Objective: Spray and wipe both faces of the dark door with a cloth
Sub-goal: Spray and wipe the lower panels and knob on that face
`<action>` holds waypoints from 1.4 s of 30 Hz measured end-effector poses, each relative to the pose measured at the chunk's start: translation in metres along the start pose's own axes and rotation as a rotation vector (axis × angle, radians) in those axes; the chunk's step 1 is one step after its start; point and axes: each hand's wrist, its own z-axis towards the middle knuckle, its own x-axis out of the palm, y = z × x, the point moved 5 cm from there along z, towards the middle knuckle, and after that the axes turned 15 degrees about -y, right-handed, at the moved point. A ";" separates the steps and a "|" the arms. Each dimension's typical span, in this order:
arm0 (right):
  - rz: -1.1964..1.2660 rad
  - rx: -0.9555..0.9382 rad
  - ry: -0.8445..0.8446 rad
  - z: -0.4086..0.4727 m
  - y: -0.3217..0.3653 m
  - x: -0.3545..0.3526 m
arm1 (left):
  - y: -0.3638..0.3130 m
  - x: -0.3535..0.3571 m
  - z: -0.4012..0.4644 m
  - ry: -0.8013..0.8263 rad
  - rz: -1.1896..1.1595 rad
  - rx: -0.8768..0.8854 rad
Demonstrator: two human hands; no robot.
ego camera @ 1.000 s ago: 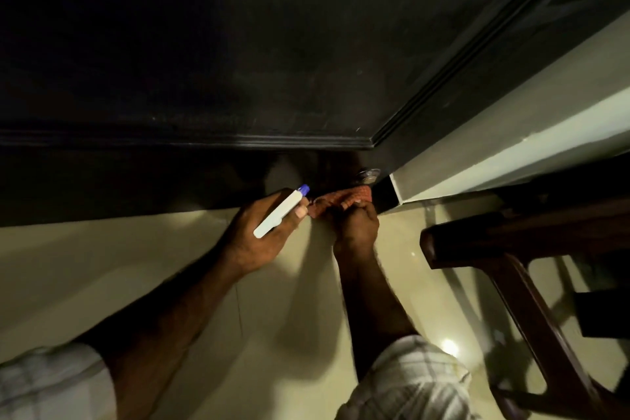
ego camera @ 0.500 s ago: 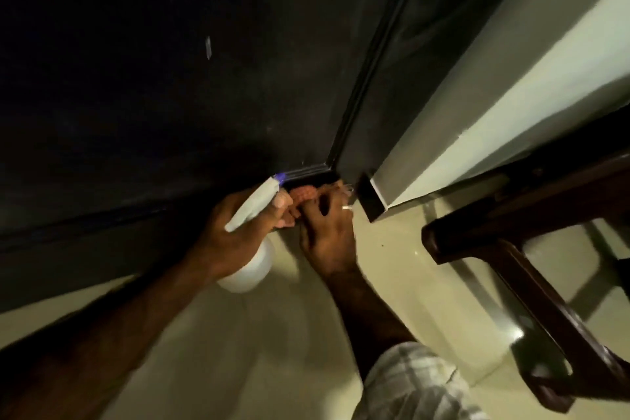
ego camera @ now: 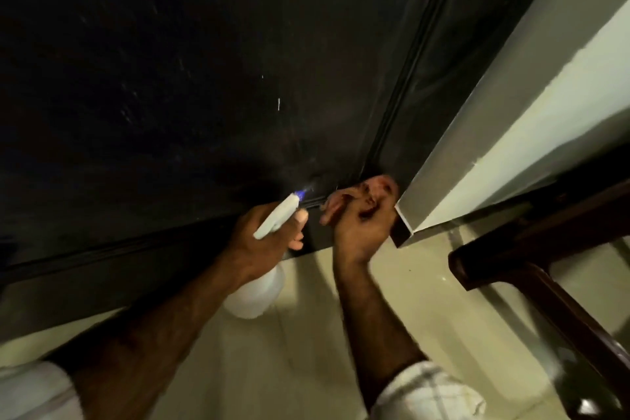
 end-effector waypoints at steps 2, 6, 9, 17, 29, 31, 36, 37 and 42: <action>-0.089 -0.221 0.157 -0.022 -0.008 0.002 | 0.008 -0.007 -0.002 -0.008 0.049 -0.036; -0.089 -0.176 0.065 0.030 -0.028 -0.006 | -0.001 -0.005 -0.005 0.080 0.125 -0.031; -0.006 0.256 -0.191 0.079 -0.042 -0.015 | -0.018 0.011 0.004 0.151 0.125 -0.022; -0.154 -0.246 0.106 0.066 0.029 -0.018 | -0.057 0.052 0.014 0.018 0.088 -0.072; -0.001 -0.002 -0.205 0.038 0.102 0.004 | -0.136 0.019 0.007 0.155 0.084 0.081; 0.052 -0.210 -0.192 0.062 0.145 0.000 | -0.151 0.010 0.005 0.159 0.099 0.089; 0.151 -0.626 -0.200 0.103 0.201 -0.001 | -0.184 0.006 0.011 0.133 0.120 0.106; 0.121 -0.562 -0.196 0.098 0.180 0.002 | -0.187 0.006 0.010 0.139 0.125 0.117; 0.059 0.499 -0.048 0.057 0.048 0.019 | -0.202 -0.006 0.002 0.113 0.090 0.088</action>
